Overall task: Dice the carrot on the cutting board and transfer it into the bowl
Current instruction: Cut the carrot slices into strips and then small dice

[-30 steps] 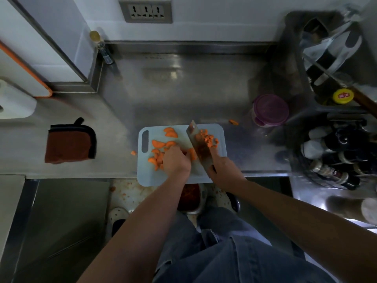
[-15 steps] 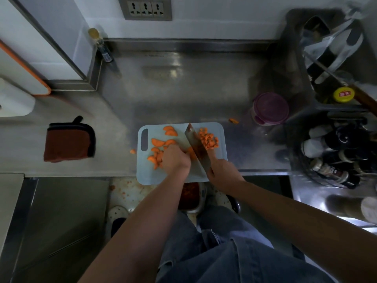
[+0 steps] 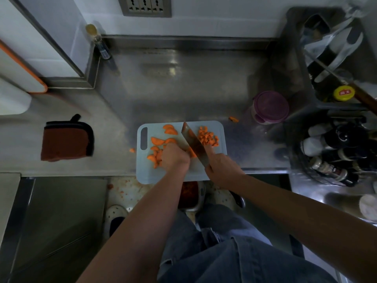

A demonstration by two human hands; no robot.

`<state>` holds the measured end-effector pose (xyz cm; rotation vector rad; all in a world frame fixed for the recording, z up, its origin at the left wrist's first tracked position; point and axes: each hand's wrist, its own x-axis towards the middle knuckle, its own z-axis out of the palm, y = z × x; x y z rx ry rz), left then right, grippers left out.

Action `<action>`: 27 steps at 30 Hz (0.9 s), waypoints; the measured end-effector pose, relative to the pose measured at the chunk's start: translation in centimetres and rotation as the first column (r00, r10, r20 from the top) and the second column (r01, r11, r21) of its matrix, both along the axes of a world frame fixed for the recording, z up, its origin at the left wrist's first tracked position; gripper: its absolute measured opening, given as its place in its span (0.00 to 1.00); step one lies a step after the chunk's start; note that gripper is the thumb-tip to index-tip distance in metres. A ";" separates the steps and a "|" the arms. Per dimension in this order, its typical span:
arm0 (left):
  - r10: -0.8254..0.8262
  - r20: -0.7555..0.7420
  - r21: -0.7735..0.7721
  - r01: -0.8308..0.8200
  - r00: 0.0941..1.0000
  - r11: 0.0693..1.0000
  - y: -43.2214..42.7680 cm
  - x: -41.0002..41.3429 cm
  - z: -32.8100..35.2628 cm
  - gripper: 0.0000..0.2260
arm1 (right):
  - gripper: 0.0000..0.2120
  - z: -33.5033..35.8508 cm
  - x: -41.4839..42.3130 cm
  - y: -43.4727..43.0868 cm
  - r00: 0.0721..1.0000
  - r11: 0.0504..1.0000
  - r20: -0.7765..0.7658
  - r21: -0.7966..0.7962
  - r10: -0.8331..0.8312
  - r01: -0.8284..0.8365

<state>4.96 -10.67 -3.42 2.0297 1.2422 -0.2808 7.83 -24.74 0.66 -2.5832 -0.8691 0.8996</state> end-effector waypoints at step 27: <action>-0.004 -0.035 0.005 0.004 0.999 1.000 0.4 0.3 -0.5 0.09 | 0.20 -0.9 -0.5 0.0 0.999 0.999 -0.027 0.021 -0.037 0.038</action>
